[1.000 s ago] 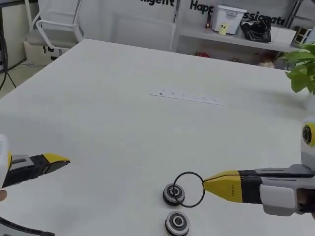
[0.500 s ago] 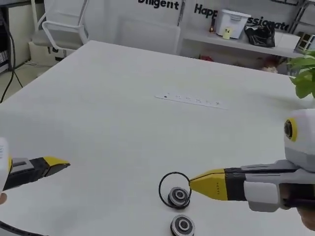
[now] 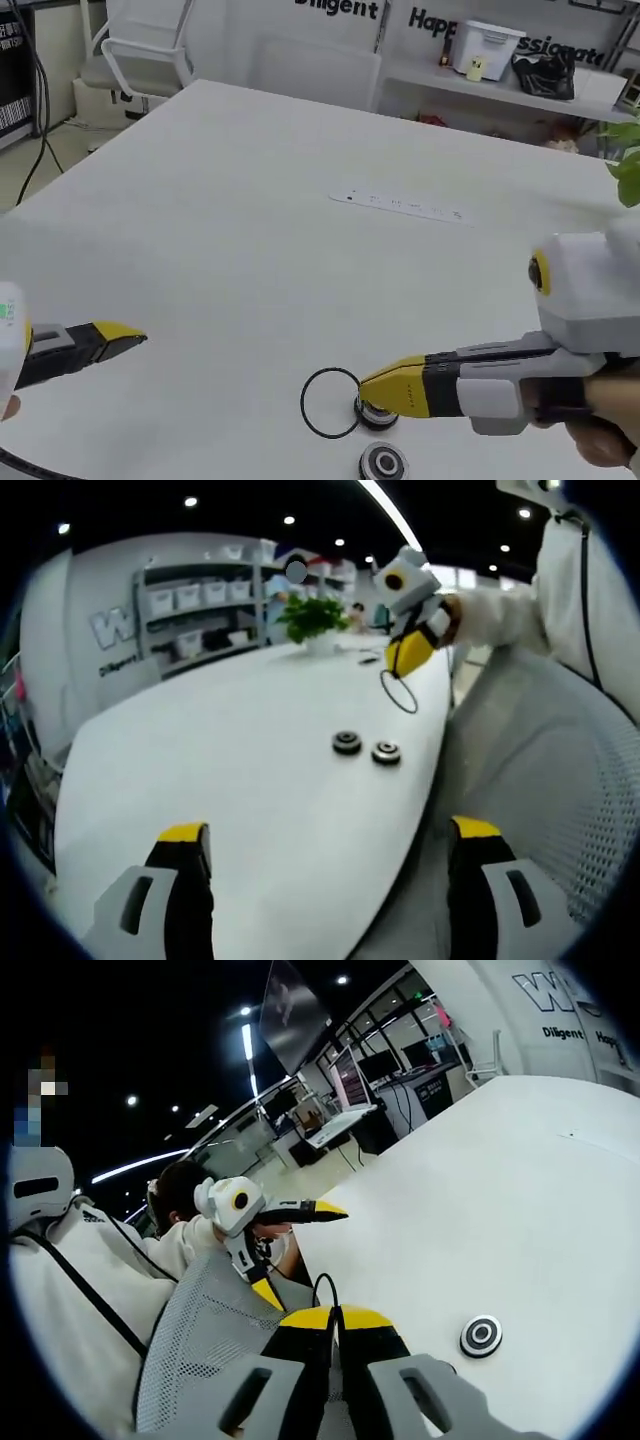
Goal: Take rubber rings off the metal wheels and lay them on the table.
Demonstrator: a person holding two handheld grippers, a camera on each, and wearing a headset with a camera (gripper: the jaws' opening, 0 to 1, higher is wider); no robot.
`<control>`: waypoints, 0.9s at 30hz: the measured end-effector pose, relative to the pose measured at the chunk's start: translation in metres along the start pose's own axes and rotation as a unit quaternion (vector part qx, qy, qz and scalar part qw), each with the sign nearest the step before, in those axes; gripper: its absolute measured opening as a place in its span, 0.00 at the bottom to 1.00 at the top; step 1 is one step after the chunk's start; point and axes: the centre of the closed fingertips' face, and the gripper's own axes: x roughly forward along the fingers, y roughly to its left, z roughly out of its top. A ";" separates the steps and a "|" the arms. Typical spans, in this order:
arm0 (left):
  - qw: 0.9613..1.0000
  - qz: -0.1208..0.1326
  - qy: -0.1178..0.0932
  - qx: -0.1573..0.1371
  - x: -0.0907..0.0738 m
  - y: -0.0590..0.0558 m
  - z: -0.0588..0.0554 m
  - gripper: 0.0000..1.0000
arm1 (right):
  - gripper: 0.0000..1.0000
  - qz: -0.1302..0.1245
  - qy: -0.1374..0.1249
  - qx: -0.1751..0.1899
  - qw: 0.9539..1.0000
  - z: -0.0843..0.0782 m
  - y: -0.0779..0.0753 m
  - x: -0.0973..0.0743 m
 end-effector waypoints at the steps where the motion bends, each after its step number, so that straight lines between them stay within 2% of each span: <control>1: 1.000 0.001 0.000 -0.001 0.000 0.000 0.000 1.00 | 0.00 0.000 0.003 0.000 1.000 -0.001 -0.001 0.002; 7: 1.000 0.004 -0.001 -0.003 0.000 0.001 0.000 0.99 | 0.00 0.001 0.025 0.002 1.000 -0.009 -0.011 0.014; 27: 1.000 0.008 0.006 -0.007 0.002 0.001 -0.002 0.99 | 0.00 -0.007 0.061 0.020 0.998 -0.041 -0.041 0.041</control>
